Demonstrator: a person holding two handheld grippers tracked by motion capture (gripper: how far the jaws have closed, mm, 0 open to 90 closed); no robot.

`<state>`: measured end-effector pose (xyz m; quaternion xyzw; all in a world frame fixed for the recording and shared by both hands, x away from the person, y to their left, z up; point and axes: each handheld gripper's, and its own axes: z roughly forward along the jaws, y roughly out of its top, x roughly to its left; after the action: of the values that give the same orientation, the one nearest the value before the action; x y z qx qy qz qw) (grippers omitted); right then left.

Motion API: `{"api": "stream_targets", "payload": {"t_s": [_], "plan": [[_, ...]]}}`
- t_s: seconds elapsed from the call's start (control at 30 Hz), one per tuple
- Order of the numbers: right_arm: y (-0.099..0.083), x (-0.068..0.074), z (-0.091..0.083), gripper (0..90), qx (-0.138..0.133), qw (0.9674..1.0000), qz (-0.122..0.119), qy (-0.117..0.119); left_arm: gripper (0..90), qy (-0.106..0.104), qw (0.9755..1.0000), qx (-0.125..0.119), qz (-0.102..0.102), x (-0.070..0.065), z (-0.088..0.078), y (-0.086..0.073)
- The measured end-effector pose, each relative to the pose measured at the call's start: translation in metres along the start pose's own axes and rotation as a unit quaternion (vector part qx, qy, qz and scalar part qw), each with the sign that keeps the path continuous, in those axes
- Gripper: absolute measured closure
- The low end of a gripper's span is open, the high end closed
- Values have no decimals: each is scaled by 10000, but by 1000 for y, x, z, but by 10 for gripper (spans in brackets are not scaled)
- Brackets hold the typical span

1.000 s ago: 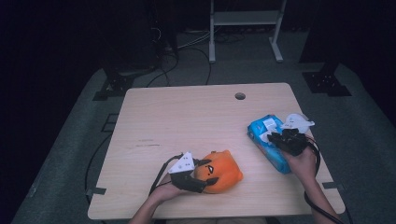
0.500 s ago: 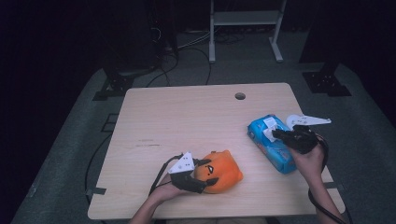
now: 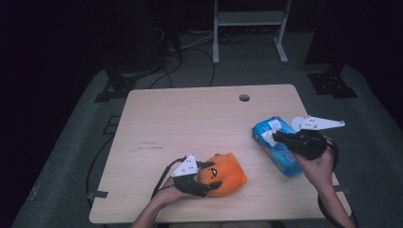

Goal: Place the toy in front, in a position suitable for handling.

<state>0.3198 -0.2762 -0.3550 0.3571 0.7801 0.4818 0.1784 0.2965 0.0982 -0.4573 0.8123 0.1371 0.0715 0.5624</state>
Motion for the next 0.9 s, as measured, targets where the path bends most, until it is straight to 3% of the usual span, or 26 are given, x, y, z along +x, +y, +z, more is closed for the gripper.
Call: {"api": "stream_targets", "payload": {"t_s": [0.17,0.23,0.27,0.33,0.47,0.57,0.6,0.63,0.83,0.87,0.9], "plan": [[14,33,-7,845,-4,9985,-327,438,272,0,10000,0,13,1,0,0],[19,45,-11,844,-56,9971,-396,650,270,-6,10000,-20,-9,1,0,0],[25,60,-16,844,-92,9943,-428,967,268,-9,10000,-36,-26,1,1,-1],[27,66,-18,844,-96,9930,-452,1087,268,-9,10000,-41,-31,1,1,-1],[32,93,-18,844,5,9853,-633,1587,264,-5,10000,-49,-34,2,1,-1],[32,103,-14,844,71,9798,-671,1881,263,-12,10000,-41,-16,2,1,-1],[32,112,-10,844,151,9754,-705,2081,262,-15,10000,-46,-14,2,1,-1],[32,112,-10,844,151,9754,-705,2081,262,-21,10000,-47,-17,2,1,-1],[34,126,-3,843,244,9622,-687,2624,258,-31,10000,-79,-25,2,1,-2],[34,126,-2,842,256,9611,-675,2666,256,-32,10000,-77,-16,2,1,-2],[34,126,1,842,284,9619,-698,2626,255,-30,10000,-79,-13,2,1,-2]]}}
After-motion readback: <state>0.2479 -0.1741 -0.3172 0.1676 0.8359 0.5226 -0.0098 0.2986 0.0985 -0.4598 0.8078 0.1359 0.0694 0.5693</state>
